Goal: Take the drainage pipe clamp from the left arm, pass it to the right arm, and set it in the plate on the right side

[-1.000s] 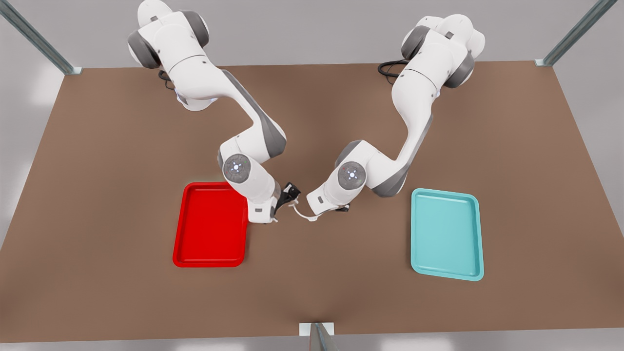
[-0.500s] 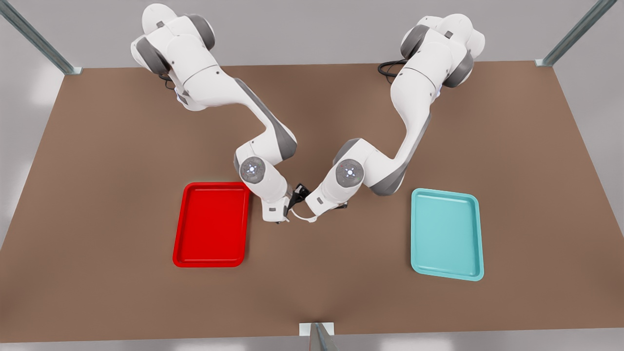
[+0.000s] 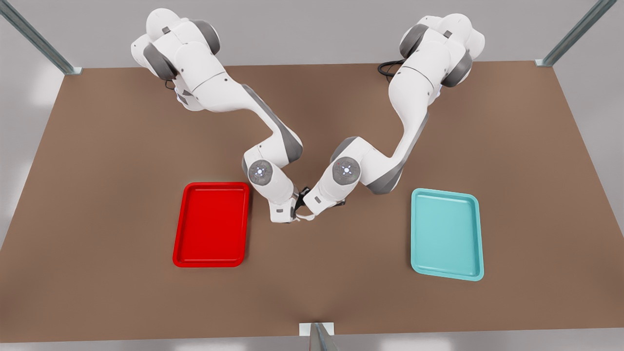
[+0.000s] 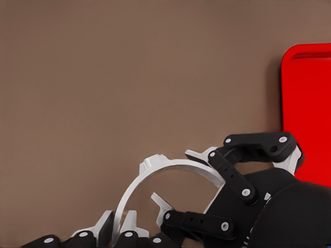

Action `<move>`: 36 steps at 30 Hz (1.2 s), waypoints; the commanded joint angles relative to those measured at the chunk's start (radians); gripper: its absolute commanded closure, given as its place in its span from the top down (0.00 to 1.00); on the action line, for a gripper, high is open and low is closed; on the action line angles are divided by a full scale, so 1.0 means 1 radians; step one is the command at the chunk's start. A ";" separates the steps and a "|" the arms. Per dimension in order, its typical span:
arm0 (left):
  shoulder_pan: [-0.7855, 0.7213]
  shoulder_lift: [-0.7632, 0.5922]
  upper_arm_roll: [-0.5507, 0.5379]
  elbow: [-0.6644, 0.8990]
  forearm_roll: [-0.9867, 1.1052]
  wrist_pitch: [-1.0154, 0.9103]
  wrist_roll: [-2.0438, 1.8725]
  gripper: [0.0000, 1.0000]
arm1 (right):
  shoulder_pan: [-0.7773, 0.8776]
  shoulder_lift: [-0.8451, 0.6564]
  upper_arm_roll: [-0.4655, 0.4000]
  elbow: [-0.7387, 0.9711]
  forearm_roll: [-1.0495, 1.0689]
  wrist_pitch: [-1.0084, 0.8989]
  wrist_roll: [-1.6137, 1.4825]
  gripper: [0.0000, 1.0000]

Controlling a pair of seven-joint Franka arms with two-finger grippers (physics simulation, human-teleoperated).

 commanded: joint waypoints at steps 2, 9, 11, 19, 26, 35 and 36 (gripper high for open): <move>0.002 -0.001 0.000 0.001 0.000 0.000 -0.051 0.96 | 0.000 0.000 0.000 -0.001 -0.030 0.019 -0.002 0.21; 0.109 -0.041 0.000 0.005 -0.001 -0.113 -0.040 1.00 | -0.043 0.000 -0.012 -0.020 -0.065 0.002 -0.025 0.21; 0.293 -0.128 0.000 0.005 -0.001 -0.354 0.196 1.00 | -0.097 -0.002 -0.014 -0.046 -0.091 -0.033 -0.022 0.21; 0.477 -0.524 0.061 -0.243 0.020 -0.627 0.377 1.00 | -0.396 -0.150 -0.032 -0.236 -0.367 -0.200 -0.082 0.21; 0.470 -0.521 0.027 -0.245 0.026 -0.699 0.374 1.00 | -0.451 -0.141 -0.048 -0.319 -0.462 -0.171 -0.088 1.00; 0.468 -0.533 0.006 -0.243 0.025 -0.744 0.375 1.00 | -0.419 -0.170 -0.052 0.120 -0.452 -0.763 0.129 1.00; 0.468 -0.532 0.004 -0.243 0.025 -0.756 0.375 1.00 | -0.420 -0.196 -0.054 0.244 -0.450 -0.919 0.165 1.00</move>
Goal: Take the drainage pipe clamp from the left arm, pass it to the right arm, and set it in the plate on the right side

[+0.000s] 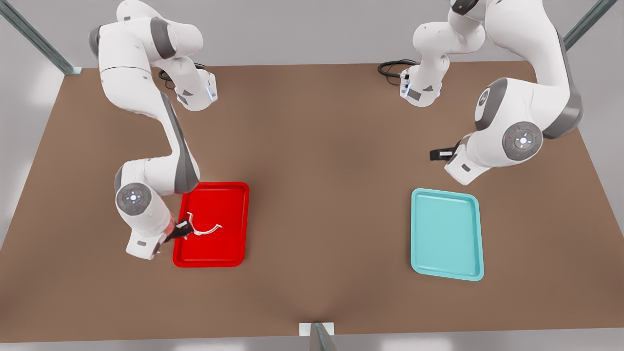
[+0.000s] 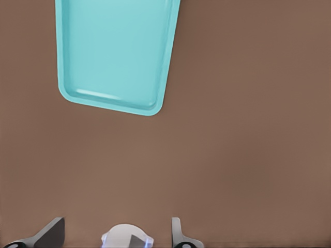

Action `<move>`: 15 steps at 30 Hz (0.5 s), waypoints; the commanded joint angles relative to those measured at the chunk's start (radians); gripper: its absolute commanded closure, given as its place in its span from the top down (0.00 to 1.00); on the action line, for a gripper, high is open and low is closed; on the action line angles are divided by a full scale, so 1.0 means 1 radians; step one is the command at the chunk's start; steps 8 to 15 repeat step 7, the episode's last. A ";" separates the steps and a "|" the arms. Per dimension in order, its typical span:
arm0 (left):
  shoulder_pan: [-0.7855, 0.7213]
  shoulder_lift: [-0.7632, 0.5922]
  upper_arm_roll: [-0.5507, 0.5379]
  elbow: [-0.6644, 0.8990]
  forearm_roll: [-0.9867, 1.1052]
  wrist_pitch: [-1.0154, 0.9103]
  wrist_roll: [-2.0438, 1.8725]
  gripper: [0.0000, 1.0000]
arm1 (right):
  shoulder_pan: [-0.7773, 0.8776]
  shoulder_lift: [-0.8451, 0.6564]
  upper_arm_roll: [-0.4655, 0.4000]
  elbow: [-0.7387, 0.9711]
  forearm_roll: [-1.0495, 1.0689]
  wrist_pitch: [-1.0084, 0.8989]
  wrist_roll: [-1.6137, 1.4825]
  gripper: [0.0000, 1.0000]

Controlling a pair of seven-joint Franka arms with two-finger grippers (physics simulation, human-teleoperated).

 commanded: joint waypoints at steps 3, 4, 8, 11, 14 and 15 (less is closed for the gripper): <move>0.000 -0.002 -0.003 0.002 0.001 -0.038 0.093 1.00 | -0.046 -0.148 0.006 0.096 0.035 -0.578 0.202 1.00; -0.001 -0.002 -0.003 0.002 0.001 -0.036 0.093 1.00 | -0.102 -0.253 0.038 -0.017 0.030 -0.563 0.293 1.00; -0.001 -0.002 -0.005 0.003 -0.001 -0.038 0.093 1.00 | -0.207 -0.394 0.087 -0.206 0.089 -0.497 0.320 1.00; -0.001 -0.002 -0.005 0.003 -0.001 -0.038 0.093 1.00 | -0.207 -0.394 0.087 -0.206 0.089 -0.497 0.320 1.00; -0.001 -0.002 -0.005 0.003 -0.001 -0.038 0.093 1.00 | -0.207 -0.394 0.087 -0.206 0.089 -0.497 0.320 1.00; -0.001 -0.002 -0.005 0.003 -0.001 -0.038 0.093 1.00 | -0.207 -0.394 0.087 -0.206 0.089 -0.497 0.320 1.00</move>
